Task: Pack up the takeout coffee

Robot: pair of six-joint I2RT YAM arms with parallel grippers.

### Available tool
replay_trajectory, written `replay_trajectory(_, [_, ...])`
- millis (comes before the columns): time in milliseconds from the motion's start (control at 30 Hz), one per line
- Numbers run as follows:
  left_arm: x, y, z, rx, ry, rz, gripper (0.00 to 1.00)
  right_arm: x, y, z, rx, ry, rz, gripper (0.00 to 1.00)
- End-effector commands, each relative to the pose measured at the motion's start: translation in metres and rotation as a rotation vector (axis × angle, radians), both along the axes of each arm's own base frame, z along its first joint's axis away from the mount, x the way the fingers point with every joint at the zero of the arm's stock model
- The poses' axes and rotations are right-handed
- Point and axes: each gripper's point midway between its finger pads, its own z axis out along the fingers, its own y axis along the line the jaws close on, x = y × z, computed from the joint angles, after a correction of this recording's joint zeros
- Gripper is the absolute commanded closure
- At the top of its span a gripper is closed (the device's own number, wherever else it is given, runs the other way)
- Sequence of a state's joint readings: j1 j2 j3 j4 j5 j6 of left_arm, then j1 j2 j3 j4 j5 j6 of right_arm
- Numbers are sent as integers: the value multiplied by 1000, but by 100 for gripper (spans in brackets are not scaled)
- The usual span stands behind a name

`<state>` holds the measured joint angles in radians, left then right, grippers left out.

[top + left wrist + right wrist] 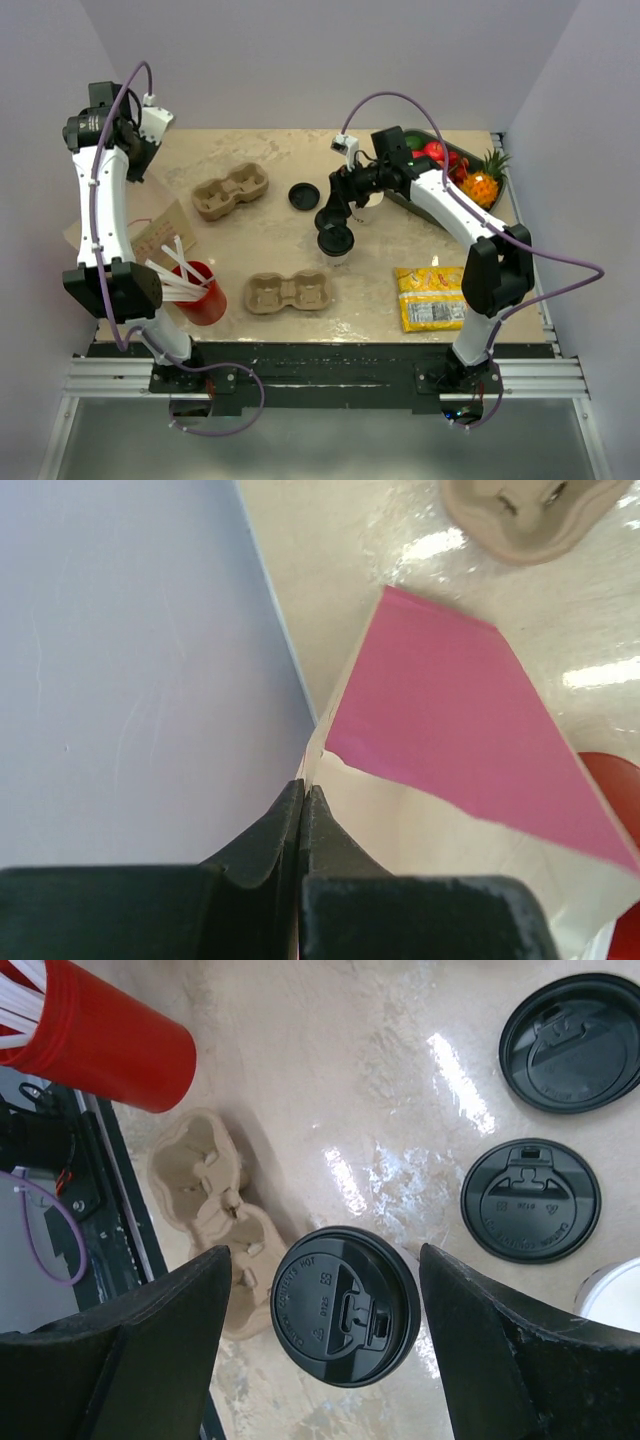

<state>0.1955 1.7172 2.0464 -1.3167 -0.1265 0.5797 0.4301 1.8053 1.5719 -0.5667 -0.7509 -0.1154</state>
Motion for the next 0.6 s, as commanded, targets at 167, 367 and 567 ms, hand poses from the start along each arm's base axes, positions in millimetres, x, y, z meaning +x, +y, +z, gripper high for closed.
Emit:
replay_trajectory(167, [14, -62, 3, -131, -39, -223, 100, 6, 1, 29, 31, -96, 8, 21])
replay_trajectory(367, [33, -102, -10, -227, -20, -328, 100, 7, 1, 30, 30, -109, 9, 21])
replay_trajectory(567, [53, -155, -17, -272, -7, -429, 100, 12, 3, 29, 29, -116, 7, 21])
